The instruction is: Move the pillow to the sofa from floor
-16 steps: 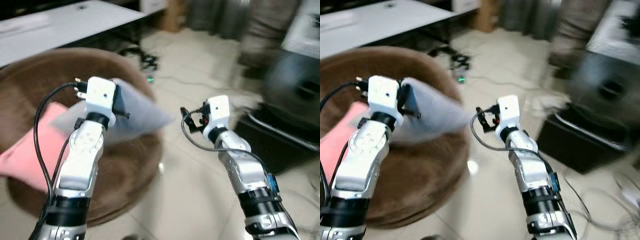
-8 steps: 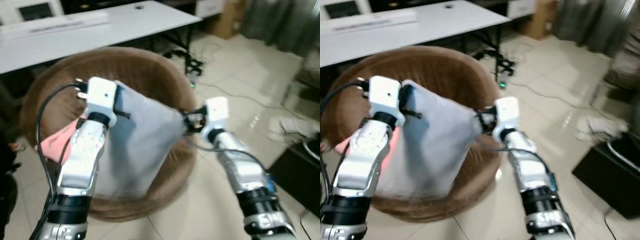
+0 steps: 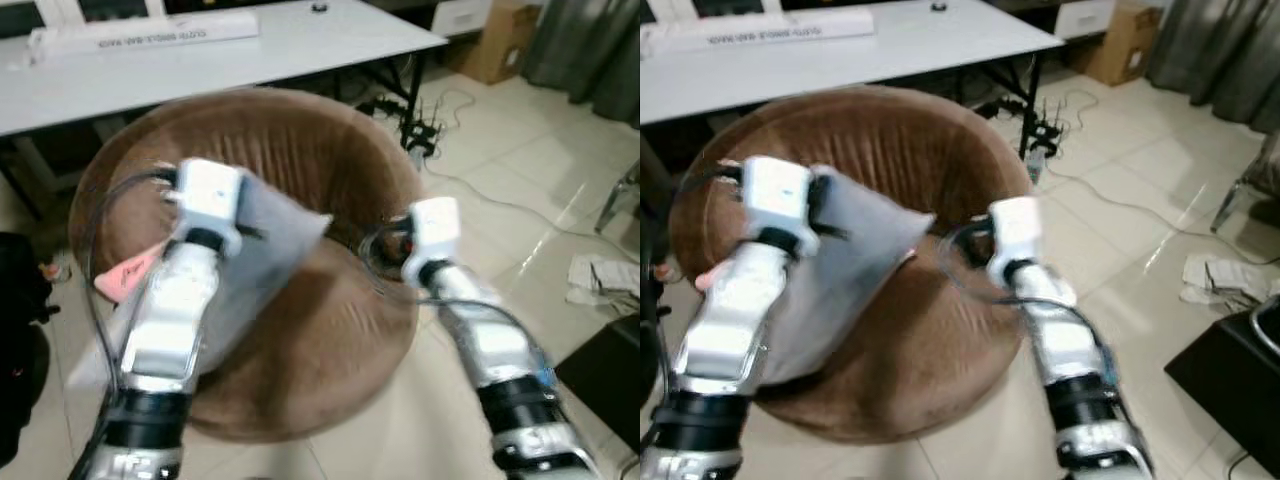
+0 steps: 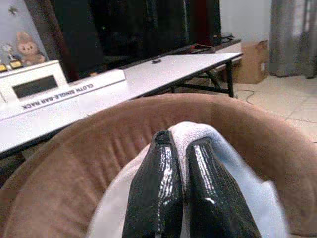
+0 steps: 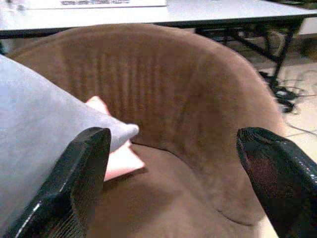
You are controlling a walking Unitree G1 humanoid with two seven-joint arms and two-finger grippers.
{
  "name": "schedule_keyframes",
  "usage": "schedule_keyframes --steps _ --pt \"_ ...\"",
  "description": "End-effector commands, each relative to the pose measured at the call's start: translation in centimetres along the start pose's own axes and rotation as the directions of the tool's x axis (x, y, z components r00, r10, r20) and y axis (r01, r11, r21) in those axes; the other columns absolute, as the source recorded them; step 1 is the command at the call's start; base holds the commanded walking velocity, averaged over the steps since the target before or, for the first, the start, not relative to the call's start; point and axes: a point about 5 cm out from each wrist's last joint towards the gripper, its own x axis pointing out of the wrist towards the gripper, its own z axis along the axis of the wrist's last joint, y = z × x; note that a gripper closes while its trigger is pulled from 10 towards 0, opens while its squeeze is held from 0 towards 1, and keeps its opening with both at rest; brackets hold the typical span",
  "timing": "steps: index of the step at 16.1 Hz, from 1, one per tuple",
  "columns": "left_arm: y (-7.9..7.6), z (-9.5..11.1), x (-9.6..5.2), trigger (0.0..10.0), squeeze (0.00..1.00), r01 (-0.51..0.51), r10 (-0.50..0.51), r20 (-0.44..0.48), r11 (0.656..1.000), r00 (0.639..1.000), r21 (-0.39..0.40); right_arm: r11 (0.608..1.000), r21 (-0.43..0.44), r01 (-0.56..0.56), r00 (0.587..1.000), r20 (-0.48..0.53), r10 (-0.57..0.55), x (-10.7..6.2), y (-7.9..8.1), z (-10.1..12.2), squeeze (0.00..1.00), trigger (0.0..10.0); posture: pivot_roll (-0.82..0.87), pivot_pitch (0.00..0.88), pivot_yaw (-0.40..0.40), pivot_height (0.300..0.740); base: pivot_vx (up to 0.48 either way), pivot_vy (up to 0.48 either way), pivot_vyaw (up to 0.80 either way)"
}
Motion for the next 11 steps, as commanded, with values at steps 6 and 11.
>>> schedule_keyframes --steps 6,11 --pt "-1.6 0.6 0.0 10.0 0.00 0.185 -0.184 0.046 0.983 0.982 -0.017 0.998 -0.031 -0.053 0.999 0.006 0.053 -0.1 0.7 0.5 0.00 10.0 0.08 0.000 -0.007 0.740 0.000 0.000 0.00" --pt "-2.0 1.5 1.2 10.0 0.00 0.210 -0.204 0.085 0.975 0.975 -0.074 0.998 -0.044 -0.047 0.999 0.021 0.048 -1.0 -0.1 0.9 0.00 10.0 0.05 0.000 0.001 0.740 0.000 0.000 0.00"
